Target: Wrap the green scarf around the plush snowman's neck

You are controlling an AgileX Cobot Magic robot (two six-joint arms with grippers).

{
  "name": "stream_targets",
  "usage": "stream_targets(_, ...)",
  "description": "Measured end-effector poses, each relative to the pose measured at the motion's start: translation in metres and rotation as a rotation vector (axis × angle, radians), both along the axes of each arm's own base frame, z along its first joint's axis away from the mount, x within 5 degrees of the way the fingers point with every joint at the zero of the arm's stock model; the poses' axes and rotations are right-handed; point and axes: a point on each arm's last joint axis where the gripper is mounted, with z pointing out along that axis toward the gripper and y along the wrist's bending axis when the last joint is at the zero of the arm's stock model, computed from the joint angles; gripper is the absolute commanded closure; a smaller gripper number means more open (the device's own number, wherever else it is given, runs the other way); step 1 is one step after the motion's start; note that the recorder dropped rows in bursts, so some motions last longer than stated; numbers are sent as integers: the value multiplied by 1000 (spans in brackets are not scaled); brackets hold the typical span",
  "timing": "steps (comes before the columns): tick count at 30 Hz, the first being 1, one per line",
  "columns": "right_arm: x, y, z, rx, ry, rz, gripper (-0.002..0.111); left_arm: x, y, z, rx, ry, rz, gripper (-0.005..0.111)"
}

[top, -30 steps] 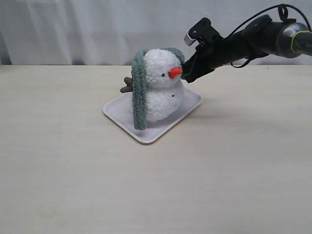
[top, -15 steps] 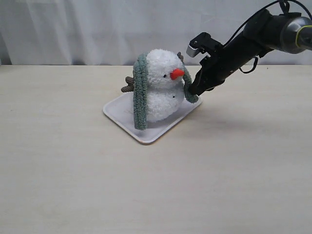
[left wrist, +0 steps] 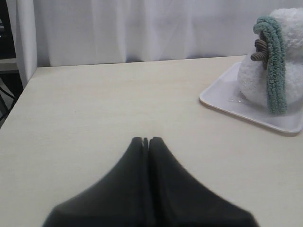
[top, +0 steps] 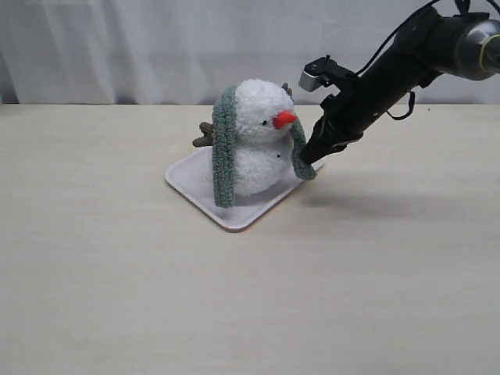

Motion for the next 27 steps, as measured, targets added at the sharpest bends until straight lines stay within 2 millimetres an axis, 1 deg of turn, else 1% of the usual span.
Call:
stream_targets(9,-7,-1,-17,-6,82,-23,104,0,0,0,0,0,0,107)
stream_targets(15,-11,-1,-20,-7,115,-17,104,0,0,0,0,0,0,107)
stream_targets(17,-11,-1,-20,-7,117,-17,102,0,0,0,0,0,0,107)
stream_targets(19,-11,-1,-20,-7,118,-19,95,0,0,0,0,0,0,107)
stream_targets(25,-11,-4,-22,-43,139,-65,58,0,0,0,0,0,0,107)
stream_targets(27,-10,-6,-23,-71,144,-84,52,0,0,0,0,0,0,107)
